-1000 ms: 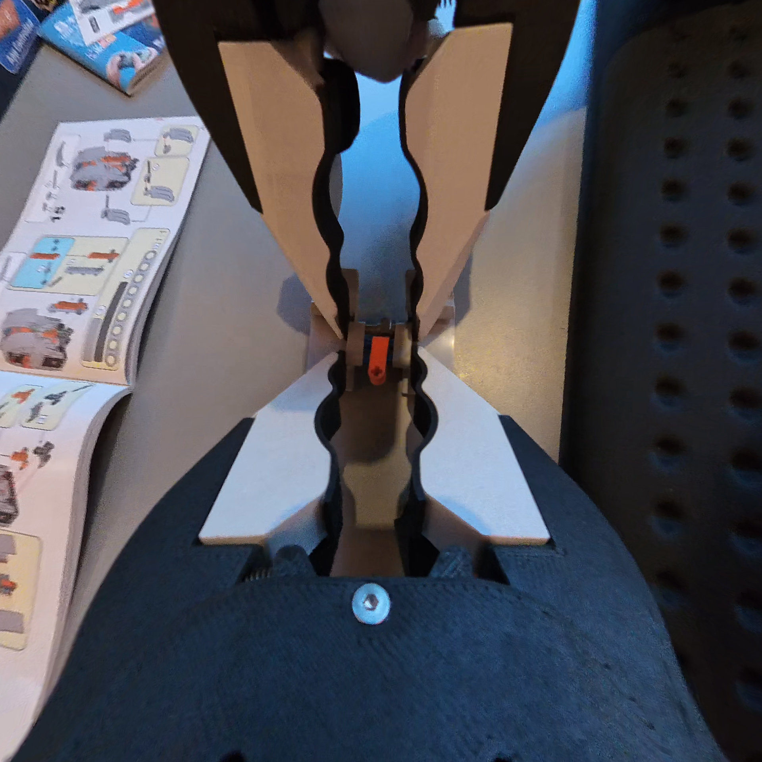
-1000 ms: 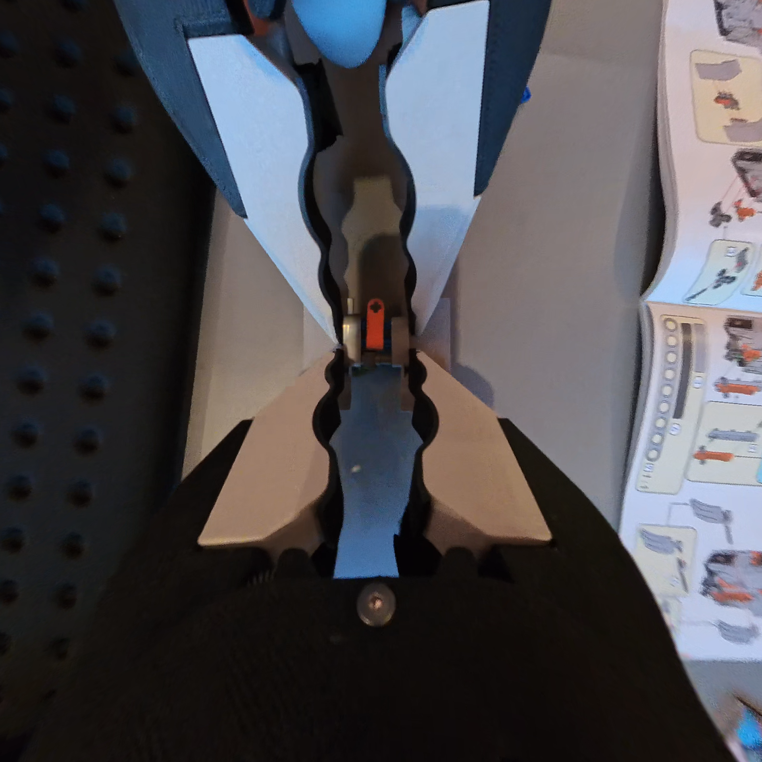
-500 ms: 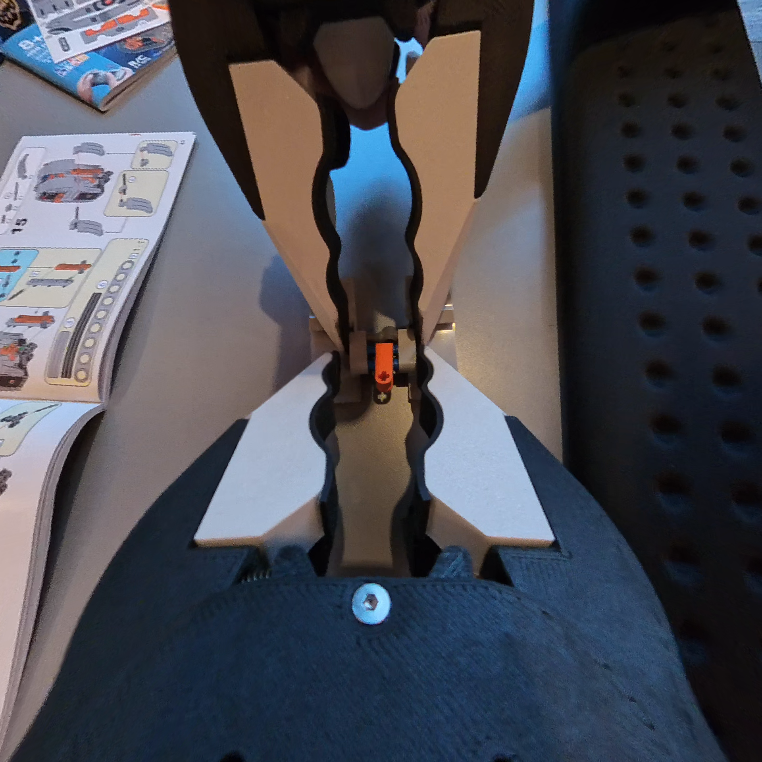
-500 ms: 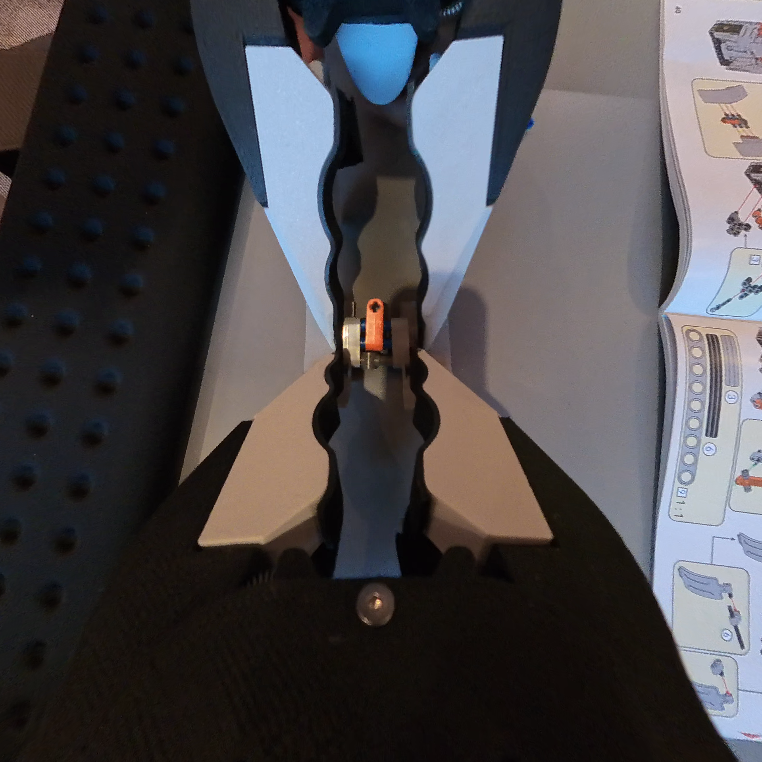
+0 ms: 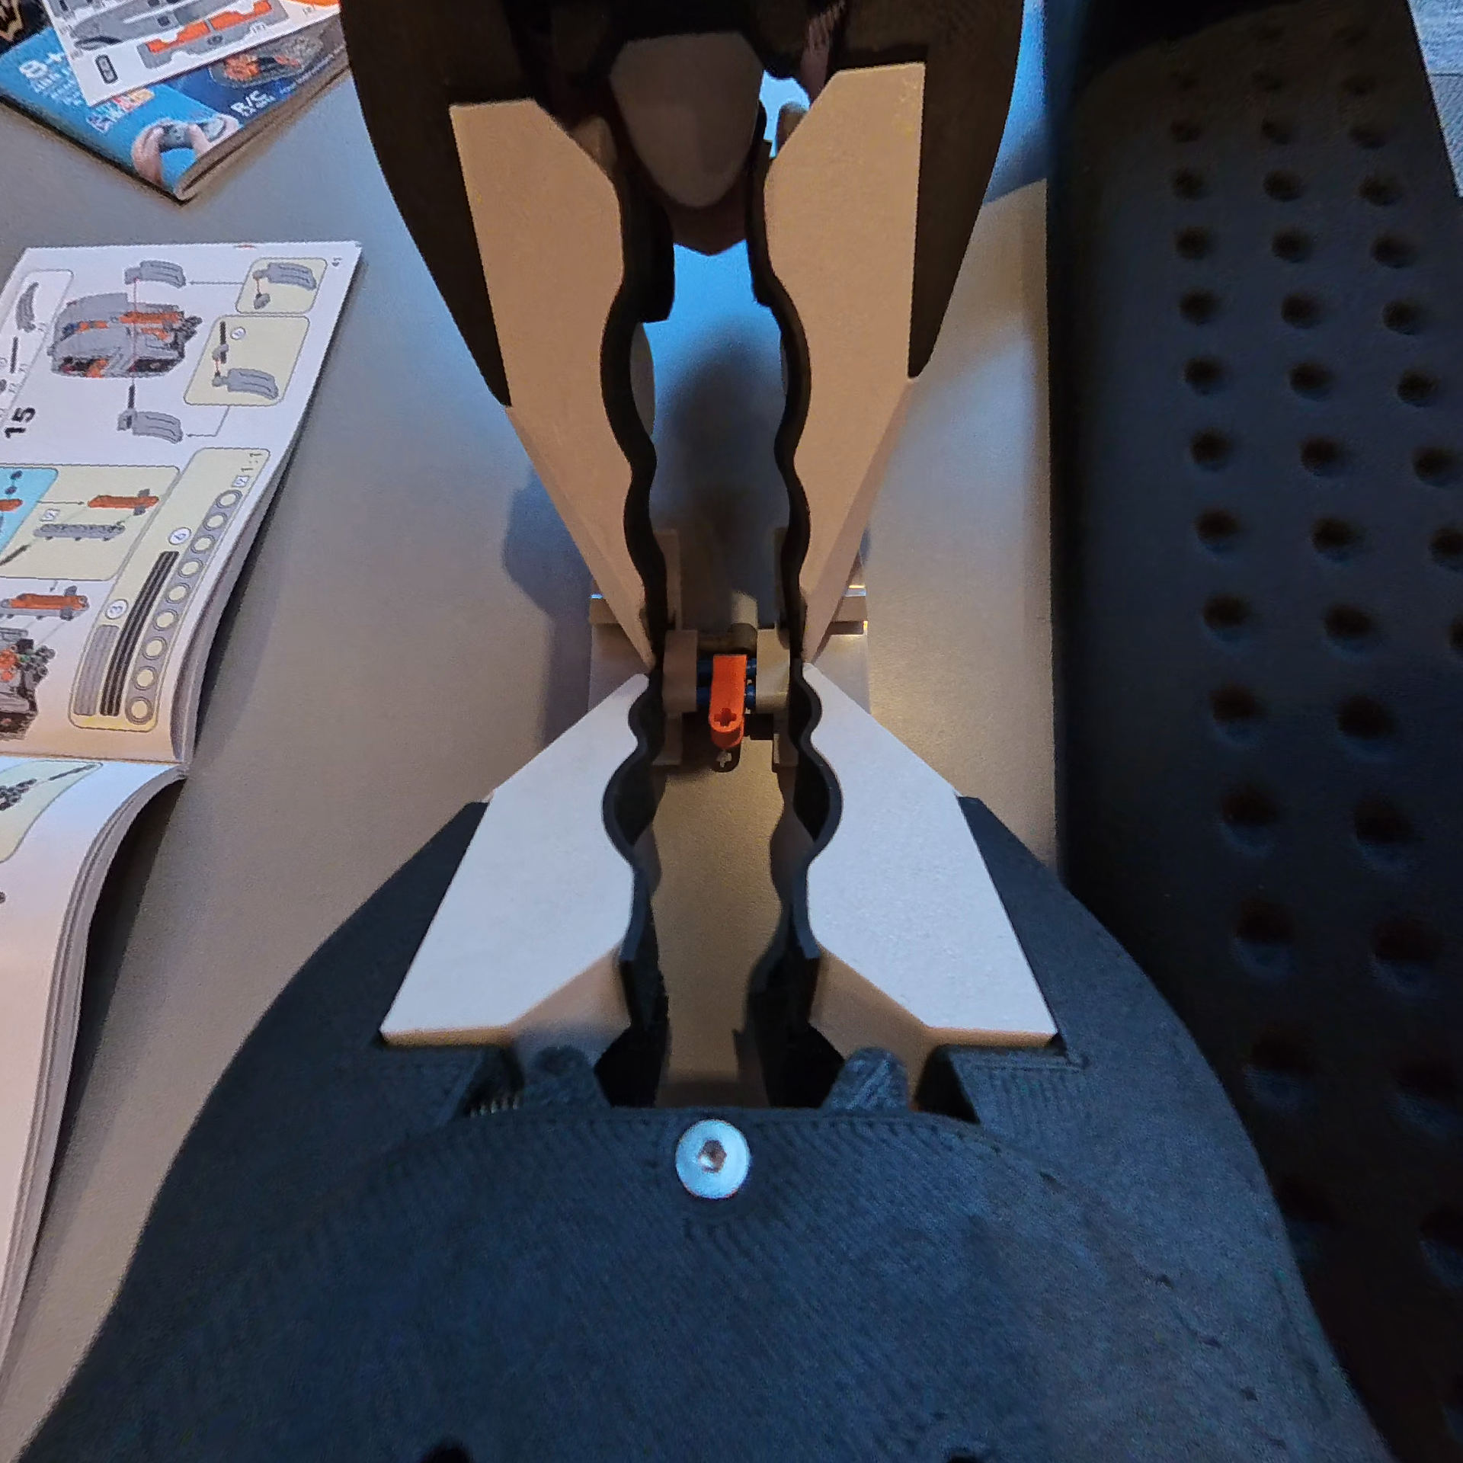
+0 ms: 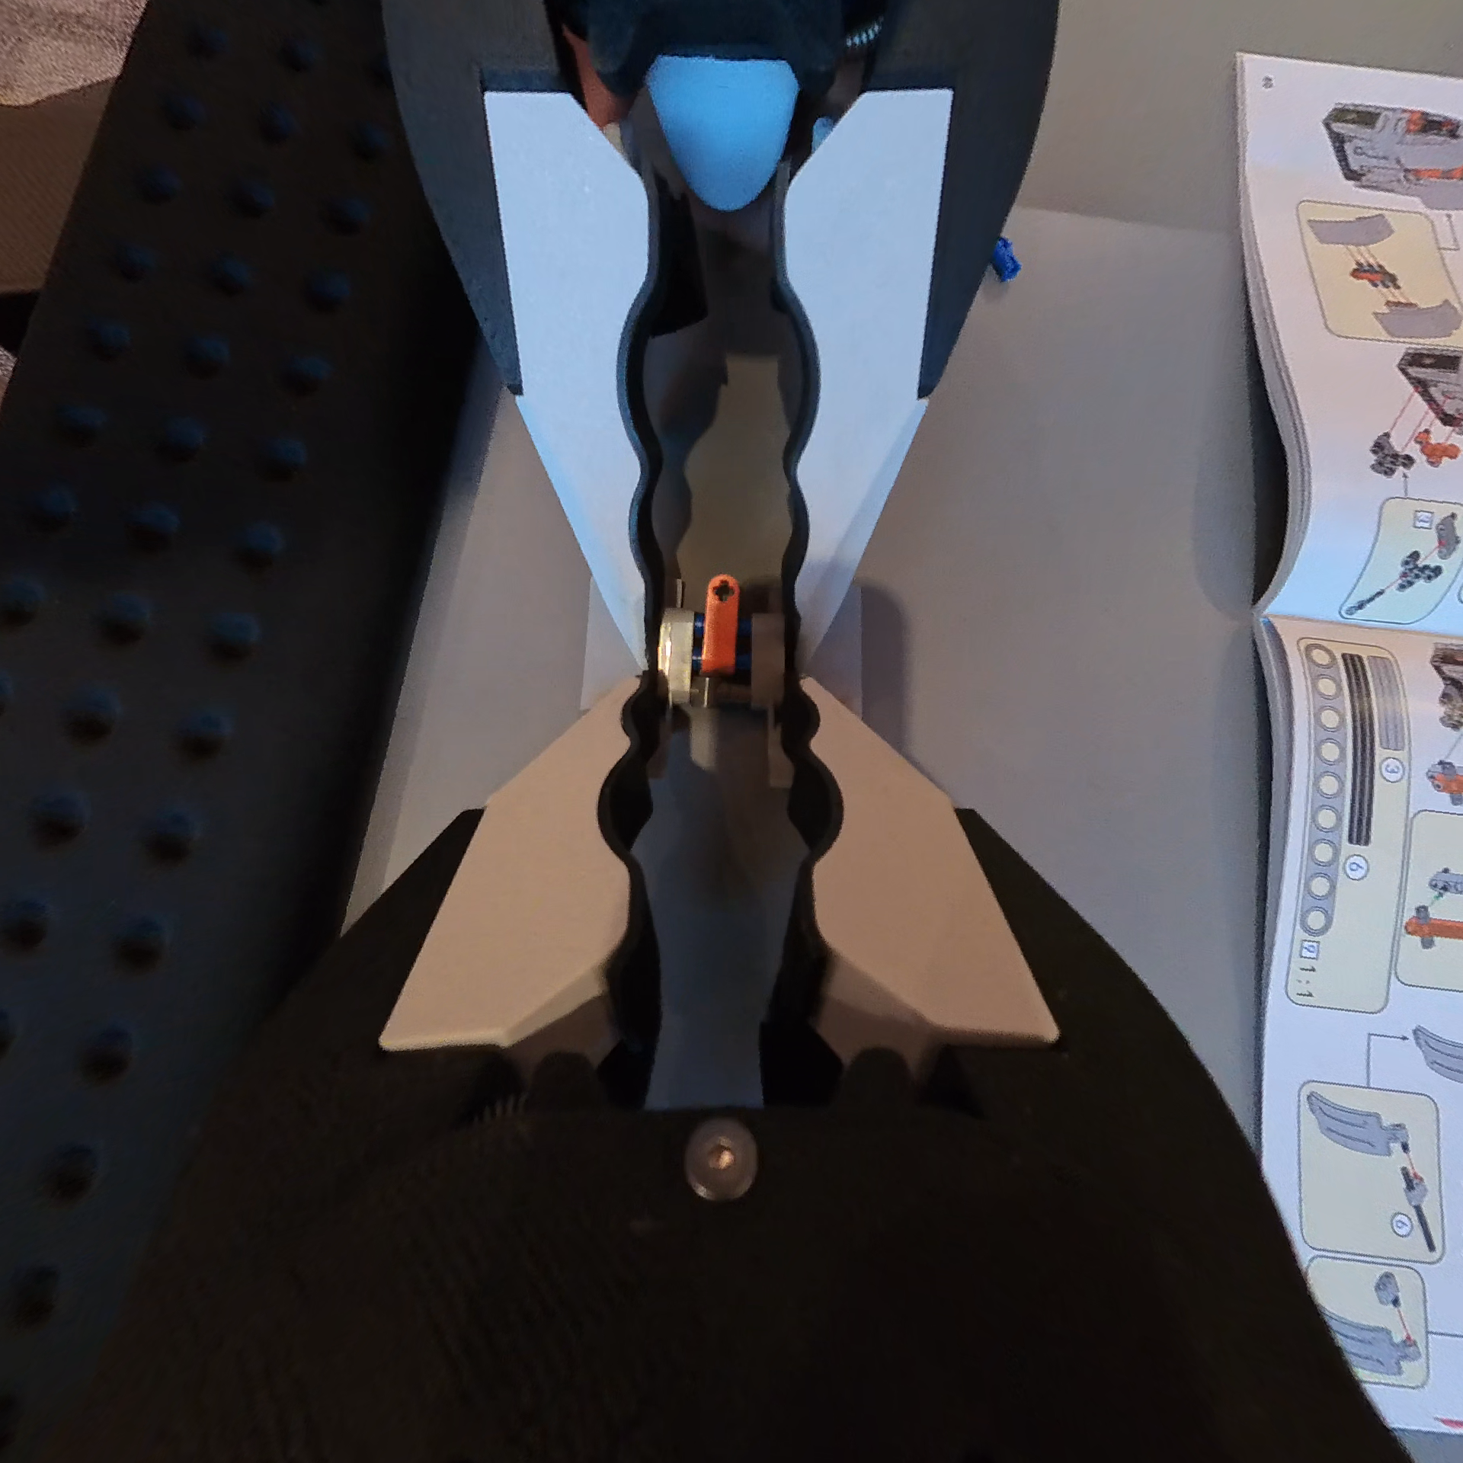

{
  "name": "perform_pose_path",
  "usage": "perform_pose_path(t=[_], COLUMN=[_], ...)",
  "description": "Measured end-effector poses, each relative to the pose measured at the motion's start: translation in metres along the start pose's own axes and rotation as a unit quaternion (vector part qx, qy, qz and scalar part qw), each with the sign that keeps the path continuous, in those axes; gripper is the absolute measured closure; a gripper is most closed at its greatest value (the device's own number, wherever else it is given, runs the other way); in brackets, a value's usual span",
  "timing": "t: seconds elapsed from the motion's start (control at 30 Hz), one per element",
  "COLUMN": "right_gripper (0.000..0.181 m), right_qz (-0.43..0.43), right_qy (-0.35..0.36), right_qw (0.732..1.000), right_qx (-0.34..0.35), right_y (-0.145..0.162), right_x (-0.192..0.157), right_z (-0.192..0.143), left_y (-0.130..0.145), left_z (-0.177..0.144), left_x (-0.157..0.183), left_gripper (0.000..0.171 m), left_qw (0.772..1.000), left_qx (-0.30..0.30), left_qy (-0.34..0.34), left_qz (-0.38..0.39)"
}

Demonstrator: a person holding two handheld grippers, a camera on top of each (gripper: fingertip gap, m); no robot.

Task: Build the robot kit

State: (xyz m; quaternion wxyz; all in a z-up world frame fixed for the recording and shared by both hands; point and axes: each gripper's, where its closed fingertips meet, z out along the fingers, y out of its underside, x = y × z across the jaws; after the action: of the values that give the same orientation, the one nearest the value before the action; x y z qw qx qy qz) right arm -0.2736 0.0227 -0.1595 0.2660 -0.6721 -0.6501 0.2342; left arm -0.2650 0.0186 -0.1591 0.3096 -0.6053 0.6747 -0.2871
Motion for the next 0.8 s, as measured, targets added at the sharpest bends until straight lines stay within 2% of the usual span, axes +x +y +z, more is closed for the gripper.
perform_pose_path(t=[0.07,0.3,0.57,0.8], right_gripper=[0.157,0.157,0.156,0.156], right_qz=[0.003,0.008,-0.058,-0.076], right_qy=[-0.006,0.002,0.072,0.097], right_qw=[1.000,1.000,0.995,0.992], right_qx=[0.004,0.003,-0.024,-0.034], right_y=[0.000,0.000,-0.005,-0.002], right_x=[-0.002,-0.002,-0.002,-0.002], right_z=[0.000,0.000,-0.014,-0.008], left_y=[0.000,0.000,-0.013,-0.008], left_z=[0.000,0.000,-0.007,-0.003], left_x=[0.001,0.001,0.002,0.002], left_gripper=[0.145,0.145,0.144,0.145], left_qw=[1.000,1.000,0.995,0.993], left_qx=[-0.002,-0.007,0.020,-0.015], left_qy=[0.000,-0.006,-0.068,-0.083], left_qz=[-0.009,-0.008,0.065,0.088])
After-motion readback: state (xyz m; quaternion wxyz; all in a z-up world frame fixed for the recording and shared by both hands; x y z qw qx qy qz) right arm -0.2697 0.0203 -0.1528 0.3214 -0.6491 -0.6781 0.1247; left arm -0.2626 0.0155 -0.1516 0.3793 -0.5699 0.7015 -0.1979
